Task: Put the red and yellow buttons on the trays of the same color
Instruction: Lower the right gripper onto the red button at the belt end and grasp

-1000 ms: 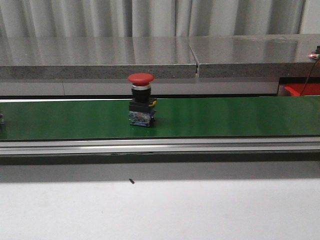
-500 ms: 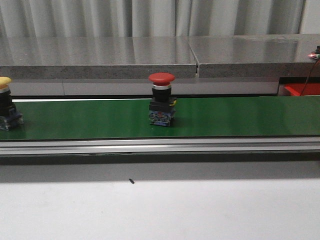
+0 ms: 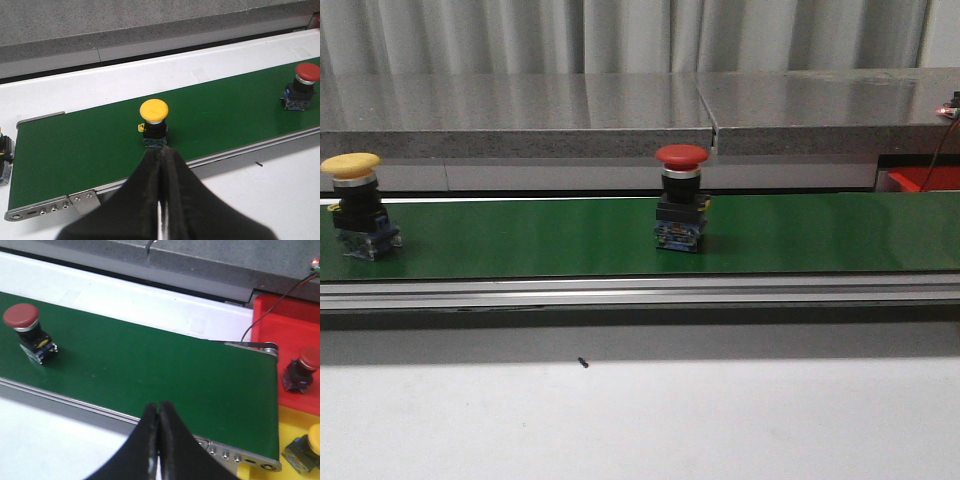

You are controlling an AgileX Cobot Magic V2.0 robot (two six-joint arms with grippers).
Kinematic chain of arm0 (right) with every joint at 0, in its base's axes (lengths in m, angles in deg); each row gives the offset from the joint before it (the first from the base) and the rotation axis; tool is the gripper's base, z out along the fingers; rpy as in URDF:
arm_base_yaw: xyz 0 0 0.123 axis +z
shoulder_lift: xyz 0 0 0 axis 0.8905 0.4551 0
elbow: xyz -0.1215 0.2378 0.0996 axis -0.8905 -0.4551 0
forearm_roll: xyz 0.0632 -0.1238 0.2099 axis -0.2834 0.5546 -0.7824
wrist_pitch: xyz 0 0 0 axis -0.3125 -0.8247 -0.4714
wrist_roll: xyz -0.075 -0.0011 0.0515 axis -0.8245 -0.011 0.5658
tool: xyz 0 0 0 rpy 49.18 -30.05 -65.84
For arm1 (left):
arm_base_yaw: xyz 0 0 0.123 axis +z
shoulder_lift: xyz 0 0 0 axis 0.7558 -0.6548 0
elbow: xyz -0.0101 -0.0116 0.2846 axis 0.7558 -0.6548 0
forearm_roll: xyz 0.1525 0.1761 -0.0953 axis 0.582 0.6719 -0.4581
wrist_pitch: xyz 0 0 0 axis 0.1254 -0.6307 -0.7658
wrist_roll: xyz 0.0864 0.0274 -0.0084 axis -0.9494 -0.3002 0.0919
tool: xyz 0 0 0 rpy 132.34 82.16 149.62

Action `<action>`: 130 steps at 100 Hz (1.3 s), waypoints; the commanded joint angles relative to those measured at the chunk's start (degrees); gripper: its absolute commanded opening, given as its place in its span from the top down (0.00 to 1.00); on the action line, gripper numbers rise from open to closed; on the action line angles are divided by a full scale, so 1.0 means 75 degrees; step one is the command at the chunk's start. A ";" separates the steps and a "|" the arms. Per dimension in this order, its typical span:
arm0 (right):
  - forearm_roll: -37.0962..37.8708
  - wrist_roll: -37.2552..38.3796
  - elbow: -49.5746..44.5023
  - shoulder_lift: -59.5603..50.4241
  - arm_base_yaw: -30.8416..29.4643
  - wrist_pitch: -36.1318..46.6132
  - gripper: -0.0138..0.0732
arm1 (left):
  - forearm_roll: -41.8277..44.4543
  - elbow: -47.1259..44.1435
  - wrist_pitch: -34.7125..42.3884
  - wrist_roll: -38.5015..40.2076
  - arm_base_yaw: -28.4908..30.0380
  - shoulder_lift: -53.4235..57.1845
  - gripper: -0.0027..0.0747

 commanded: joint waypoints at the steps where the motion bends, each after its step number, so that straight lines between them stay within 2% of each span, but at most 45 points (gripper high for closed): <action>1: -0.0109 -0.0123 0.0674 0.0657 0.0148 0.0186 0.89 | -0.0222 0.0192 0.0558 -0.0016 -0.0070 -0.0043 0.99; 11: -0.0131 -0.0116 0.1233 0.1603 0.0370 -0.0083 0.79 | -0.0222 0.0192 0.0558 -0.0016 -0.0070 -0.0043 0.99; 16: -0.0132 -0.0116 0.1515 0.2011 0.0544 -0.0190 0.69 | -0.0222 0.0192 0.0558 -0.0016 -0.0070 -0.0043 0.99; 33: -0.0138 -0.0116 0.2455 0.3192 0.1089 -0.0504 0.26 | -0.0222 0.0192 0.0558 -0.0016 -0.0070 -0.0043 0.99; 42: -0.0173 -0.0082 0.2961 0.3776 0.1368 -0.0839 0.16 | -0.0222 0.0192 0.0558 -0.0016 -0.0070 -0.0043 0.99; 58: -0.0271 -0.0082 0.3997 0.4816 0.1843 -0.1606 0.16 | -0.0222 0.0192 0.0558 -0.0016 -0.0070 -0.0043 0.99; 75: -0.0271 -0.0076 0.4805 0.5796 0.2199 -0.1824 0.16 | -0.0222 0.0192 0.0558 -0.0016 -0.0070 -0.0043 0.99; 109: 0.0104 -0.0076 0.5136 0.6926 0.2215 -0.1689 0.17 | -0.0222 0.0192 0.0568 -0.0016 -0.0070 -0.0043 0.99; 118: 0.0104 -0.0086 0.5136 0.7122 0.2215 -0.1635 0.26 | -0.0222 0.0192 0.0568 -0.0016 -0.0070 -0.0043 0.99; 130: 0.0112 -0.0086 0.5136 0.7217 0.2215 -0.1720 0.50 | -0.0222 0.0192 0.0568 -0.0016 -0.0070 -0.0043 0.99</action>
